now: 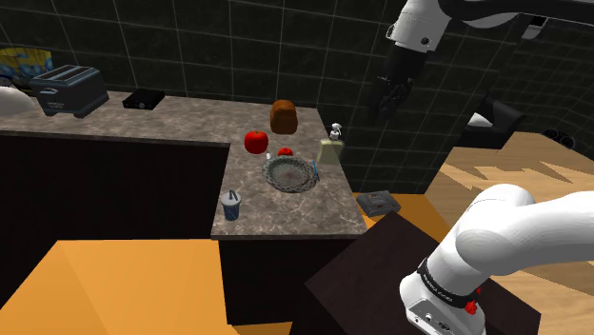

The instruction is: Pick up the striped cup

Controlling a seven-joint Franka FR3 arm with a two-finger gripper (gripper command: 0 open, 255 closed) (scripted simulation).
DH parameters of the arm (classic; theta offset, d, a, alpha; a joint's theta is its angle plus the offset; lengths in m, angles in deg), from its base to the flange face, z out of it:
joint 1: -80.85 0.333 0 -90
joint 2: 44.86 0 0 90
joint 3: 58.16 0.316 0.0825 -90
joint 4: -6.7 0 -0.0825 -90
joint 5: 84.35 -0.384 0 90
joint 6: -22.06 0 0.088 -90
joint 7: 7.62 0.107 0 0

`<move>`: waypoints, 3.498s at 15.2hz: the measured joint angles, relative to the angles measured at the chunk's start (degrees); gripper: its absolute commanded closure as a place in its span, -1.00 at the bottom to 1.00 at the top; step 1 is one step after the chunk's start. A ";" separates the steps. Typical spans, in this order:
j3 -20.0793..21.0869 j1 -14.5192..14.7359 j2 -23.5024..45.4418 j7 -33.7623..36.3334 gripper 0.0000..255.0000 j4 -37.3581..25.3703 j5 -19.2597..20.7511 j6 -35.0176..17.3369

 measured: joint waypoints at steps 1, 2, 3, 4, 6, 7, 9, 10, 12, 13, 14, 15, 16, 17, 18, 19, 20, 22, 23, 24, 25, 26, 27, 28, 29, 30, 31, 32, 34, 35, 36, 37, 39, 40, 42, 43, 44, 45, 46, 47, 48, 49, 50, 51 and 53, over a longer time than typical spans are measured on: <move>0.00 0.00 0.00 0.00 -1.00 0.00 0.00 0.00; 0.30 0.07 0.48 0.18 -1.00 0.32 -0.12 -0.78; 0.76 0.18 1.61 0.46 -1.00 0.51 -0.31 -2.06; 1.54 0.38 3.04 1.04 -1.00 0.60 -0.65 -3.58; 2.62 0.58 6.10 1.62 -1.00 1.06 -0.98 -7.05; 3.18 0.69 7.37 1.97 -1.00 1.43 -1.13 -8.67; 4.47 0.90 11.02 2.81 -1.00 1.28 -1.41 -12.09; 5.29 1.13 12.34 3.49 -1.00 1.68 -1.64 -13.86; 6.50 1.21 16.32 4.35 -1.00 1.03 -1.62 -17.19; 6.84 1.11 18.38 4.54 -1.00 0.35 -1.43 -18.54; 7.53 1.20 20.48 5.16 -1.00 -0.16 -1.37 -20.12; 8.40 1.37 22.73 5.98 -1.00 -0.41 -1.31 -22.09; 8.93 1.41 24.45 6.46 -1.00 -0.54 -1.15 -23.65; 9.60 1.48 26.54 7.23 -1.00 -1.32 -0.89 -24.96; 10.07 1.49 28.37 7.69 -1.00 -1.39 -0.62 -26.63; 10.48 1.39 30.72 8.17 -1.00 -2.54 -0.12 -27.82; 10.91 1.38 32.80 8.72 -1.00 -3.22 0.34 -29.13; 11.98 1.52 37.38 10.39 -1.00 -5.55 1.53 -31.23; 12.47 1.68 39.32 11.26 -1.00 -6.03 2.09 -32.59; 12.80 1.72 41.67 12.02 -1.00 -7.59 2.88 -33.26; 13.13 1.84 44.04 12.87 -1.00 -9.02 3.72 -34.09; 13.29 1.91 46.25 13.52 -1.00 -10.41 4.55 -34.78; 13.54 2.14 48.80 14.49 -1.00 -11.84 5.54 -35.75; 13.72 2.44 51.16 15.42 -1.00 -13.18 6.46 -36.60; 13.76 2.72 53.81 16.25 -1.00 -15.10 7.51 -37.13; 13.77 3.11 56.41 17.15 -1.00 -17.04 8.55 -37.59; 13.73 3.44 58.25 17.80 -1.00 -18.18 9.33 -38.11; 13.65 3.88 60.43 18.54 -1.00 -19.85 10.20 -38.44; 13.34 4.87 64.92 19.92 -1.00 -23.48 11.90 -38.92; 13.13 5.36 67.06 20.47 -1.00 -25.34 12.67 -39.03; 12.95 6.18 69.56 21.40 -1.00 -27.68 13.52 -39.02; 12.69 6.69 71.84 21.78 -1.00 -29.94 14.19 -38.85; 12.12 7.99 76.53 22.81 -1.00 -34.33 15.50 -38.83; 11.86 8.67 78.88 23.23 -1.00 -36.87 16.04 -38.48; 11.19 9.73 83.88 23.50 -1.00 -42.34 16.99 -37.78; 10.86 10.40 86.45 23.77 -1.00 -45.05 17.44 -37.52; 10.68 10.90 88.13 23.94 -1.00 -47.10 17.67 -37.03; 10.55 11.22 89.21 24.09 -1.00 -48.18 17.84 -37.02; 10.44 11.38 89.99 24.14 -1.00 -48.81 17.97 -37.15; 10.34 11.46 90.59 24.18 -1.00 -49.08 18.08 -37.47; 10.23 11.53 91.25 24.22 -1.00 -49.28 18.20 -37.93; 10.13 11.48 91.66 24.22 -1.00 -49.02 18.31 -38.60; 10.03 11.57 92.27 24.28 -1.00 -49.27 18.41 -38.95; 9.90 11.65 93.00 24.35 -1.00 -49.40 18.54 -39.55; 9.82 11.74 93.45 24.44 1.00 -49.45 18.63 -39.94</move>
